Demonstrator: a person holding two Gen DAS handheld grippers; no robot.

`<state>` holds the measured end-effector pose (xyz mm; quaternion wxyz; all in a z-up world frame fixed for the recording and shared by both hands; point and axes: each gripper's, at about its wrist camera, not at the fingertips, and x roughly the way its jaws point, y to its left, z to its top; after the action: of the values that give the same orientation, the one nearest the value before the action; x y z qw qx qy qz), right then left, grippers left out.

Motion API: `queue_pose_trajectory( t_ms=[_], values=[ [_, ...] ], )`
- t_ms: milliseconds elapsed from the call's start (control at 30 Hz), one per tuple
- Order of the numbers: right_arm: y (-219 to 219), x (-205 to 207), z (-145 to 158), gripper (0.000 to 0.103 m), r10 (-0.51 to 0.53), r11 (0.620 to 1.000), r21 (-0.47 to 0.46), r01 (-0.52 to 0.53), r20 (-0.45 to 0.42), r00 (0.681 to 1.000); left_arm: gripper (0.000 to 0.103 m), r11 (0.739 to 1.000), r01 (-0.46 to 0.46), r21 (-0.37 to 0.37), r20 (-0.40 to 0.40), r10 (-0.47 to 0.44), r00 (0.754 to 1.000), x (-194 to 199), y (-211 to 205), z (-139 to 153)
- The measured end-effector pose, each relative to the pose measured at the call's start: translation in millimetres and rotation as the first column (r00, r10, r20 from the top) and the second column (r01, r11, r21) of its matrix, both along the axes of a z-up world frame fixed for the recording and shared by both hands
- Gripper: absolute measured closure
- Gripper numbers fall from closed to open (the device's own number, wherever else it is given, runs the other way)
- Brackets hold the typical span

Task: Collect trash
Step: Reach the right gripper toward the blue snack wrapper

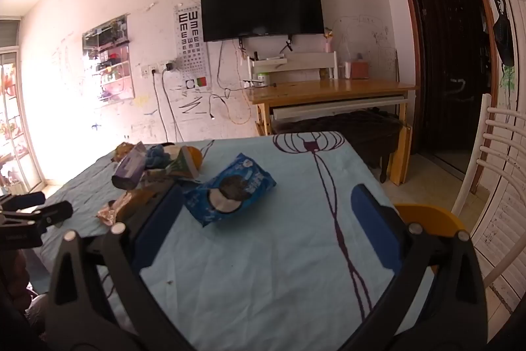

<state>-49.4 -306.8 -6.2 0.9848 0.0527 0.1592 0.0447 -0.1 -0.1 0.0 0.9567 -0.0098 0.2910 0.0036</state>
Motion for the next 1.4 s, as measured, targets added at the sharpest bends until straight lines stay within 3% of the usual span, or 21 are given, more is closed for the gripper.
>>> queue_pose_trajectory(
  t_ms=[1233,1333,1400],
  values=[
    [0.7,2.1,-2.5,0.005,0.000,1.000,-0.003,0.000,-0.006,1.000,0.006,1.000,-0.004,-0.002,-0.011,0.004,1.000,1.5,12.0,0.2],
    [-3.0,11.1,-0.9,0.005,0.014,1.000,0.012,-0.014,-0.040,0.999,0.006,1.000,-0.013,-0.023,-0.035,0.012,0.999,7.2,12.1,-0.5],
    [-4.3,19.5,0.8,0.005,0.024,1.000,0.015,-0.023,-0.075,0.997,0.006,0.996,-0.066,-0.060,-0.087,0.060,0.994,20.8,33.2,-0.4]
  ],
)
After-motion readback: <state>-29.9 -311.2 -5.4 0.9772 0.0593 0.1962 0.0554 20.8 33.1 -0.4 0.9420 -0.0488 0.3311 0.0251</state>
